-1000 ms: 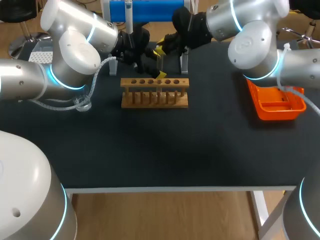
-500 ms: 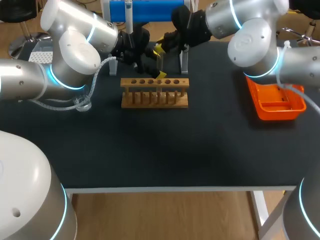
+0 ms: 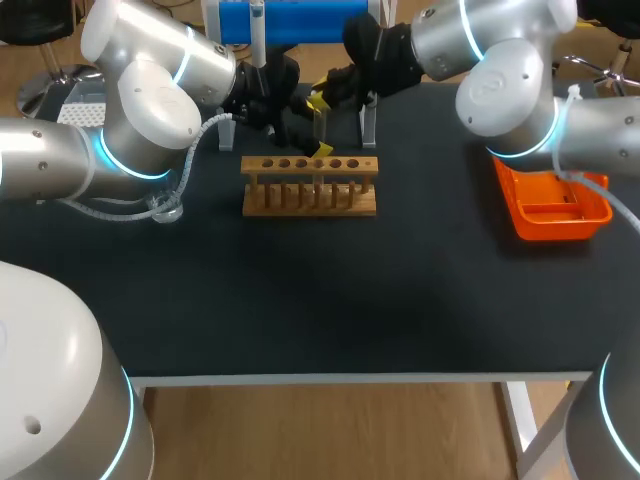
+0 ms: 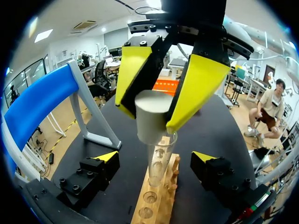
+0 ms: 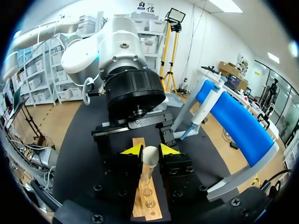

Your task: Invert the test tube, pick up the pipette, mount the tip to pipette, aspirate from beaker and dispense into the tube, eject the tip, return the pipette, and cap with the stopper.

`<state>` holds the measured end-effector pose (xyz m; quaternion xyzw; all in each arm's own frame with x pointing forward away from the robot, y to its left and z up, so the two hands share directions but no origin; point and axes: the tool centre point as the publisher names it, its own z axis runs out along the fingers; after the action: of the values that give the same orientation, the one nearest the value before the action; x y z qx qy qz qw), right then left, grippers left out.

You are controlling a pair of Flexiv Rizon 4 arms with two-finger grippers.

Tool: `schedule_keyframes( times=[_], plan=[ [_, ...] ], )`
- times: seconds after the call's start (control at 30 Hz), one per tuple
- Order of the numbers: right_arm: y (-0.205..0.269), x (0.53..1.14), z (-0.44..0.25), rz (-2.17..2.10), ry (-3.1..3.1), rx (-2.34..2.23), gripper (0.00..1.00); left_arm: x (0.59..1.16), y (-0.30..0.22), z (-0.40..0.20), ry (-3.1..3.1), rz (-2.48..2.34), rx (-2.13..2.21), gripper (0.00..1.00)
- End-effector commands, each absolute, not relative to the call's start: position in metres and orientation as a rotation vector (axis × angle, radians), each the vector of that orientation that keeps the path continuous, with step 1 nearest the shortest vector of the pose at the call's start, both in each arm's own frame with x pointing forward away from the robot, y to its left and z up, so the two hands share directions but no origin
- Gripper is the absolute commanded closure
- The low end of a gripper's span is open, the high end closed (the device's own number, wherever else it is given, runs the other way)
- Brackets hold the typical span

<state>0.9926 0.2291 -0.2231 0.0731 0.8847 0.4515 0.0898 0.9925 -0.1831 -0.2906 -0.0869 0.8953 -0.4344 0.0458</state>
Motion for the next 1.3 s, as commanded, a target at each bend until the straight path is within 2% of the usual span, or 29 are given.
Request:
schedule_keyframes(
  times=[0.03,1.3],
  plan=[
    [0.228,0.993,-0.222,1.33,2.644,0.219,1.0,0.993,-0.183,-0.29,2.74,-1.324,-0.265,0.0],
    [0.229,0.987,-0.224,1.256,2.746,0.251,1.0,0.993,-0.183,-0.29,2.74,-1.324,-0.265,0.0]
  ],
)
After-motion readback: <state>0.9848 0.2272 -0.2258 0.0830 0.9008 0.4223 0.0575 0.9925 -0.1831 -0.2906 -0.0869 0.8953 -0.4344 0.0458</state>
